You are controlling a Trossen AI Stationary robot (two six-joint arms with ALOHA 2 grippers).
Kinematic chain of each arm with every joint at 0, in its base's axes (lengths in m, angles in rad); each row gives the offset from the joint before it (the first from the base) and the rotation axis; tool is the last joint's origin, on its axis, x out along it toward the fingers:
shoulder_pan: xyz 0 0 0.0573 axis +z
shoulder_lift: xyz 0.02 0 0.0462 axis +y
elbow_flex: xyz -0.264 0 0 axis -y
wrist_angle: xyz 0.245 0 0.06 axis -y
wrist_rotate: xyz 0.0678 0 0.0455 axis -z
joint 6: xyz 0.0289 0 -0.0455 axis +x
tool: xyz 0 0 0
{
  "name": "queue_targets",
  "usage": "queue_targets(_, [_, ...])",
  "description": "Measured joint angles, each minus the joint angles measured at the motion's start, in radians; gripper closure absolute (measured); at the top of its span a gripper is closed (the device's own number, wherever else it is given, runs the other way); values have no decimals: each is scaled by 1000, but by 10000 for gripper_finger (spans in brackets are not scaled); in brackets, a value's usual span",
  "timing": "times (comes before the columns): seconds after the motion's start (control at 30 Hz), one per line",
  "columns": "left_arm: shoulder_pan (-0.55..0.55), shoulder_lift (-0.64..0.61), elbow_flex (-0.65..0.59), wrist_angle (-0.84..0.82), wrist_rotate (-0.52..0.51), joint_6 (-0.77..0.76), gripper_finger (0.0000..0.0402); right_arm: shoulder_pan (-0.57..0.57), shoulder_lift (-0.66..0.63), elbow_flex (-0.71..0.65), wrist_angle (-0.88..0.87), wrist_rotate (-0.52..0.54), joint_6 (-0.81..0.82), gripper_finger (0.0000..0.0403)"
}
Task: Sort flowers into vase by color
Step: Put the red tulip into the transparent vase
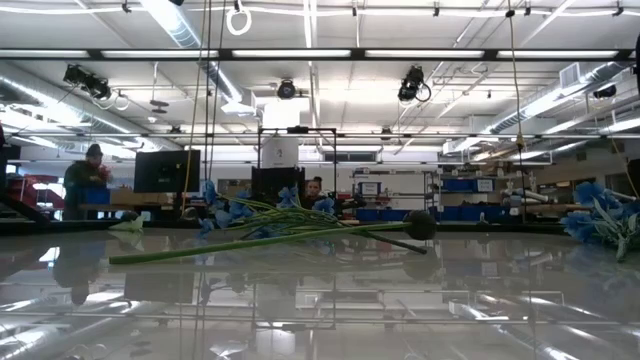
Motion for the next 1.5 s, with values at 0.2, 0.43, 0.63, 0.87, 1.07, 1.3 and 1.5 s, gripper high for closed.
queue_targets(0.2, [0,0,0,0,0,0,253,0,-1,-49,35,-5,34,391])
queue_targets(0.43, [0,0,0,0,0,0,253,18,-3,-110,49,-24,61,391])
queue_targets(0.63, [0,0,0,0,0,0,253,33,-3,-142,62,-28,77,391])
queue_targets(0.87, [0,0,0,0,0,0,253,55,-3,-203,65,-91,133,391])
queue_targets(1.07, [0,0,0,0,0,0,253,71,-2,-242,84,-94,148,390])
queue_targets(1.3, [0,0,0,0,0,0,253,71,0,-258,83,-55,151,374])
queue_targets(1.5, [0,0,0,0,0,0,253,71,5,-258,84,19,103,364])
